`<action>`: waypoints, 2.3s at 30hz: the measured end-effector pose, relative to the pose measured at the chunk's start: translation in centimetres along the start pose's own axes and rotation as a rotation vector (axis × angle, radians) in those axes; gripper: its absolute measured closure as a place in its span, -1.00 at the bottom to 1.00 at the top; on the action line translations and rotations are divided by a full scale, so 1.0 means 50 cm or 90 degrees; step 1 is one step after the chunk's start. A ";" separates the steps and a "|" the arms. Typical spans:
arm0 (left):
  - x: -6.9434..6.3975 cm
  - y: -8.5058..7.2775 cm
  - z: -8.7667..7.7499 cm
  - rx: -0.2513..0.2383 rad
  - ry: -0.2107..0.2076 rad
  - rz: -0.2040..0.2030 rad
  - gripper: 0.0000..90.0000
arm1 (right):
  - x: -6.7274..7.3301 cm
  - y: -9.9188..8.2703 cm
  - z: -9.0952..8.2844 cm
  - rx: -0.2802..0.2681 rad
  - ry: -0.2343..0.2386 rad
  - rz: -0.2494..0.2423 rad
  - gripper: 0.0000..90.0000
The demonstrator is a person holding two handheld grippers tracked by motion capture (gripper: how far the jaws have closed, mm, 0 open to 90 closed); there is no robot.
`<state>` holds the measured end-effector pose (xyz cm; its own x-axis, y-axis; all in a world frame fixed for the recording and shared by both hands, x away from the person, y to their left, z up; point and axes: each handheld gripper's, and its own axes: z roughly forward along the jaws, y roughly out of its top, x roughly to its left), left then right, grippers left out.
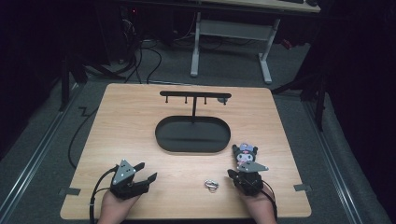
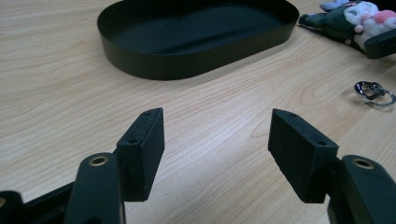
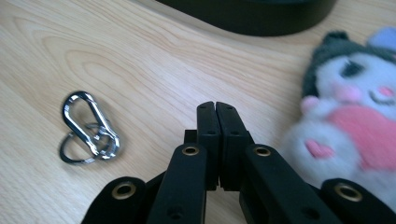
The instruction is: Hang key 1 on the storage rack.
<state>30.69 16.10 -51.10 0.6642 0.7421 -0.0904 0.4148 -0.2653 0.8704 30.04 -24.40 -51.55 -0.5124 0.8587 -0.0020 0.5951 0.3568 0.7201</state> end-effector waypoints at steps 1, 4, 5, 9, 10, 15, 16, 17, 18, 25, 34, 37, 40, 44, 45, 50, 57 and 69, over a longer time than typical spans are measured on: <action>-0.001 0.001 0.002 -0.001 -0.002 0.002 -0.18 | -0.003 -0.003 -0.001 0.001 -0.003 0.003 1.00; -0.005 0.005 0.006 -0.002 -0.008 0.006 -0.19 | -0.015 -0.012 -0.009 0.000 -0.016 0.009 0.99; -0.006 0.006 0.007 -0.002 -0.010 0.008 -0.20 | -0.020 -0.015 -0.013 -0.003 -0.021 0.012 0.99; -0.009 0.011 0.016 -0.004 -0.019 0.009 -0.21 | -0.045 -0.026 -0.027 -0.011 -0.043 0.039 0.99; -0.010 0.012 0.018 -0.005 -0.022 0.010 -0.21 | -0.051 -0.029 -0.031 -0.012 -0.050 0.045 0.98; -0.016 0.017 0.028 -0.005 -0.028 0.017 -0.21 | -0.065 -0.040 -0.049 -0.019 -0.063 0.065 0.98; -0.016 0.017 0.028 -0.005 -0.028 0.017 -0.22 | -0.065 -0.040 -0.049 -0.019 -0.063 0.065 0.98; -0.019 0.020 0.031 -0.008 -0.030 0.021 -0.22 | -0.066 -0.043 -0.054 -0.023 -0.070 0.062 0.98; -0.020 0.021 0.032 -0.010 -0.031 0.021 -0.22 | -0.067 -0.044 -0.057 -0.023 -0.073 0.064 0.98; -0.026 0.024 0.037 -0.013 -0.030 0.032 -0.24 | -0.088 -0.057 -0.068 -0.025 -0.093 0.082 0.95; -0.027 0.023 0.042 -0.007 -0.022 0.034 -0.30 | -0.073 -0.054 -0.069 -0.028 -0.050 0.075 0.83; -0.027 0.023 0.044 -0.004 -0.020 0.035 -0.32 | -0.068 -0.051 -0.068 -0.031 -0.043 0.077 0.80; -0.027 0.024 0.044 -0.005 -0.018 0.033 -0.35 | -0.065 -0.048 -0.066 -0.034 -0.032 0.072 0.73; -0.025 0.029 0.044 0.019 -0.009 0.046 -0.37 | -0.060 -0.041 -0.068 -0.029 -0.020 0.078 0.64; -0.026 0.031 0.042 0.029 -0.003 0.064 -0.37 | -0.060 -0.039 -0.067 -0.028 -0.017 0.076 0.64; -0.005 0.023 0.034 0.027 0.013 0.050 -0.38 | -0.053 -0.028 -0.064 -0.012 -0.012 0.059 0.62; 0.000 0.012 0.030 0.023 0.014 0.042 -0.38 | -0.045 -0.011 -0.057 0.007 -0.008 0.024 0.61; 0.011 0.009 0.017 0.013 0.007 0.035 -0.39 | -0.045 0.005 -0.027 0.080 0.019 0.019 0.49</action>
<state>31.76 15.85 -51.14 0.6800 0.7322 -0.0371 0.3905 -0.3189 0.8636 30.49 -26.72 -50.45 -0.5103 0.8590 0.0408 0.6829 0.3759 0.6264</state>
